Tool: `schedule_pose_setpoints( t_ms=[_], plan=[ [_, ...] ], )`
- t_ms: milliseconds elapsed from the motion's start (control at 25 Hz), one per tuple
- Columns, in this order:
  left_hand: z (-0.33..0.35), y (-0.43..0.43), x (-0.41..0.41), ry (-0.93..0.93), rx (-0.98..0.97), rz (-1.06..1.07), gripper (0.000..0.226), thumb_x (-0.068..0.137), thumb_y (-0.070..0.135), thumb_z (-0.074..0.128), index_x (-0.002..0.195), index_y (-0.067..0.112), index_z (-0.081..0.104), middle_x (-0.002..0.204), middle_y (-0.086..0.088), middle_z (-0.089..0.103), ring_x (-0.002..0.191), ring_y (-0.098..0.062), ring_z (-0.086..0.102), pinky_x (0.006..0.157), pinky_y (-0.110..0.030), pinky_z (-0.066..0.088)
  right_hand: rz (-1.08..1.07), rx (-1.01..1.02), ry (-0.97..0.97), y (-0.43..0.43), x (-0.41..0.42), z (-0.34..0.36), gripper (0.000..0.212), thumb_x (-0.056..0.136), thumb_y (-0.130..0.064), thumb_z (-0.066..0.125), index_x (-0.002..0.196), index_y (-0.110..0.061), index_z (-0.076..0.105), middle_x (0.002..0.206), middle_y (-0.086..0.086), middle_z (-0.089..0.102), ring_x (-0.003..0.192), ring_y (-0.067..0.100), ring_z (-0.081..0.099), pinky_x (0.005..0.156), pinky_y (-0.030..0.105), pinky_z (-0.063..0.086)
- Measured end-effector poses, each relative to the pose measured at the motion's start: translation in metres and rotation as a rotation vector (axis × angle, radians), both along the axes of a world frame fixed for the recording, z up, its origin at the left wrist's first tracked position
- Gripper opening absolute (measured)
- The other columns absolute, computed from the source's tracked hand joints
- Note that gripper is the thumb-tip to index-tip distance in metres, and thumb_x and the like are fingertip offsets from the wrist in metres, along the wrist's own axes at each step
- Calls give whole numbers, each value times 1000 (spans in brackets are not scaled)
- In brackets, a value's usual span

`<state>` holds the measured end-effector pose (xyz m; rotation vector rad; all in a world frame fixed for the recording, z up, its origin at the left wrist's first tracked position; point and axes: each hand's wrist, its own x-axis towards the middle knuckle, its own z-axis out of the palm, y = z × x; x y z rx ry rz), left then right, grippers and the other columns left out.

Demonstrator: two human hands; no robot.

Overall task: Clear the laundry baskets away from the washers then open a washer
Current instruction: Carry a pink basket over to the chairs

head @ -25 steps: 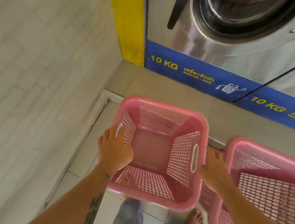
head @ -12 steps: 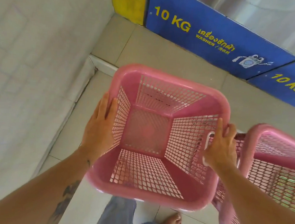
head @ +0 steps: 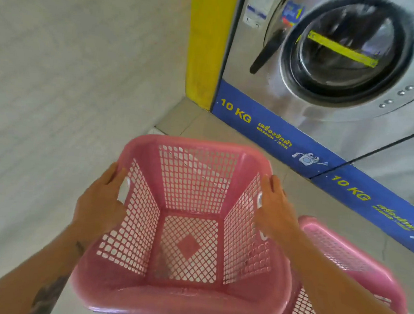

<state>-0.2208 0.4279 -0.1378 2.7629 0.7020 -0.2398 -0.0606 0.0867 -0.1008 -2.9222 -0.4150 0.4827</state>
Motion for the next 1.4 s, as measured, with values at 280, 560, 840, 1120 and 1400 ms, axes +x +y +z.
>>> schedule_pose_setpoints(
  t_ms=[280,560,840,1120,1400],
  plan=[
    [144,-106,-187,-77,186,393,92,79,31,70,153,32,15,161,5,19,134,-26,45,96,-44,51,455,279,-93,-18,-71,109,79,65,7,68,135,-1,33,118,13,38,92,38,53,71,47,49],
    [225,-207,-376,-220,206,708,87,70,16,69,146,31,30,154,8,32,120,-23,53,78,-36,55,814,302,-162,-8,-178,196,81,66,-1,60,141,-9,32,123,11,43,98,39,56,71,44,50],
    [248,-286,-545,-284,216,957,63,70,17,67,127,31,48,136,16,44,91,-10,56,59,-18,37,1009,263,-198,3,-334,231,71,70,-7,59,136,-17,35,122,4,44,88,35,59,59,33,39],
    [248,-362,-801,-321,275,1180,75,69,15,66,138,31,42,144,16,39,113,-17,54,80,-30,52,1258,294,-188,7,-579,240,80,77,-6,58,146,-24,20,118,-3,44,62,9,53,43,22,36],
    [266,-420,-1028,-301,433,1433,77,71,24,70,140,35,38,130,17,46,103,-16,57,78,-33,55,1541,365,-108,46,-824,245,69,76,-16,56,140,-24,32,122,-4,43,82,25,58,55,31,40]
  ],
)
